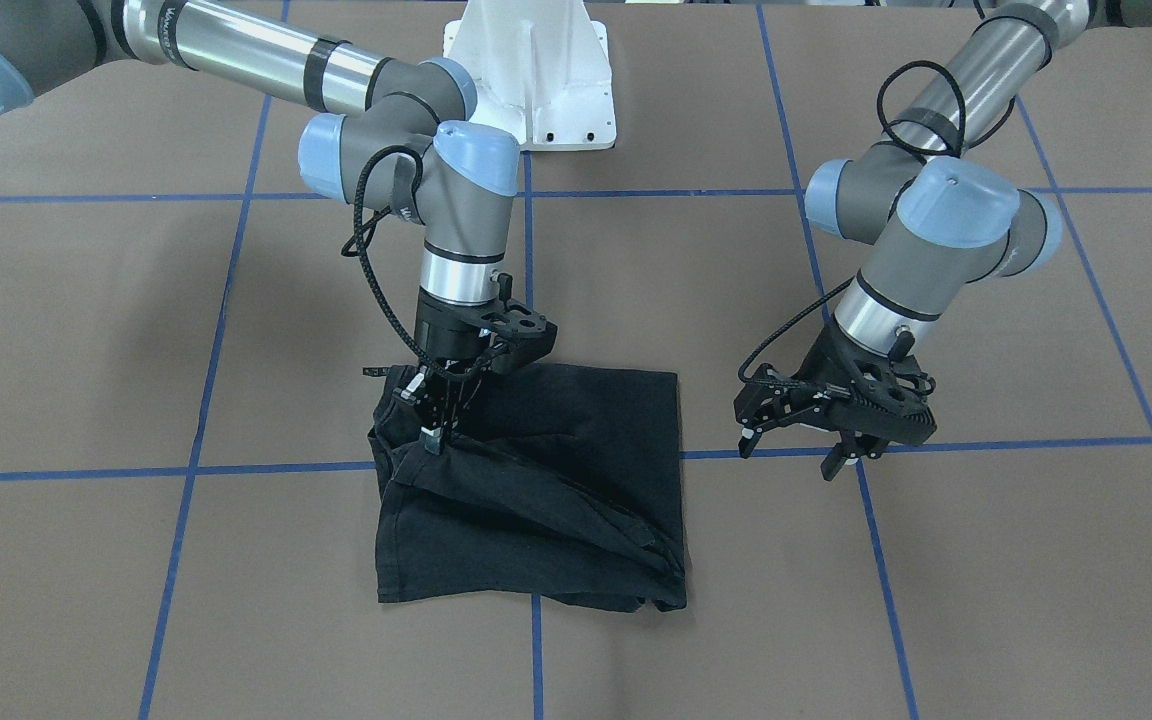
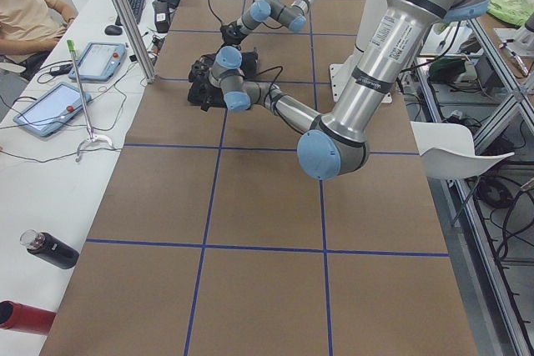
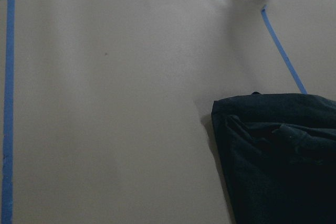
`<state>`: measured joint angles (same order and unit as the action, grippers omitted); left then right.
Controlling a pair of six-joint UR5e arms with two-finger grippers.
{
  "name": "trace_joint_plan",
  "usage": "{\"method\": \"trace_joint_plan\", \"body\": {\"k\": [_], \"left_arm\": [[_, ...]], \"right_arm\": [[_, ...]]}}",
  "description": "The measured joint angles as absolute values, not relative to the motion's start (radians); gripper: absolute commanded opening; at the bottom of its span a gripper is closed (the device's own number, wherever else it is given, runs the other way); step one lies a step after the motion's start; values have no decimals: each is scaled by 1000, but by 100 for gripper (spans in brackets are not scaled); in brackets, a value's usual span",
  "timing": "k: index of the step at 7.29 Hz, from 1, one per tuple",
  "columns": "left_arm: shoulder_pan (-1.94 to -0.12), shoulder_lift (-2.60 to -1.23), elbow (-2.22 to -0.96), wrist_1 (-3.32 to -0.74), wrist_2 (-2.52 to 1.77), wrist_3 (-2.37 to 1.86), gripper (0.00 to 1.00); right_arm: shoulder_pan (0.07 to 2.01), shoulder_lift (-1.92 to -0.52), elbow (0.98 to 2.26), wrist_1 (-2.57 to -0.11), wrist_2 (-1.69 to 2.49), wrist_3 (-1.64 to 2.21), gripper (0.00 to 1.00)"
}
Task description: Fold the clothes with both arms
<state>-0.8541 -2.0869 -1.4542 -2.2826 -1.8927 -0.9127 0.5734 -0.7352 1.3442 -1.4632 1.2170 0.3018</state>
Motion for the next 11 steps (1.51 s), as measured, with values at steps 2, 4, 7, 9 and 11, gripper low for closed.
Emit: {"method": "trace_joint_plan", "body": {"k": [2,4,7,9,11], "left_arm": [[-854,-2085,-1454,-2283,-1891,-913,100],[-854,-2085,-1454,-2283,-1890,-919,100],[-854,-2085,-1455,-2283,-1891,-924,100],[-854,-2085,-1458,-2281,-1891,-925,100],[-856,-2078,-1469,-2263,-1892,-915,100]], "right_arm": [[595,-644,1136,-1328,1216,323,87],[602,-597,1034,-1272,1218,364,92],[663,-609,1024,-1261,1262,346,92],[719,-612,1070,-1264,1398,342,99],[783,-637,1136,-1268,1588,376,99]]}}
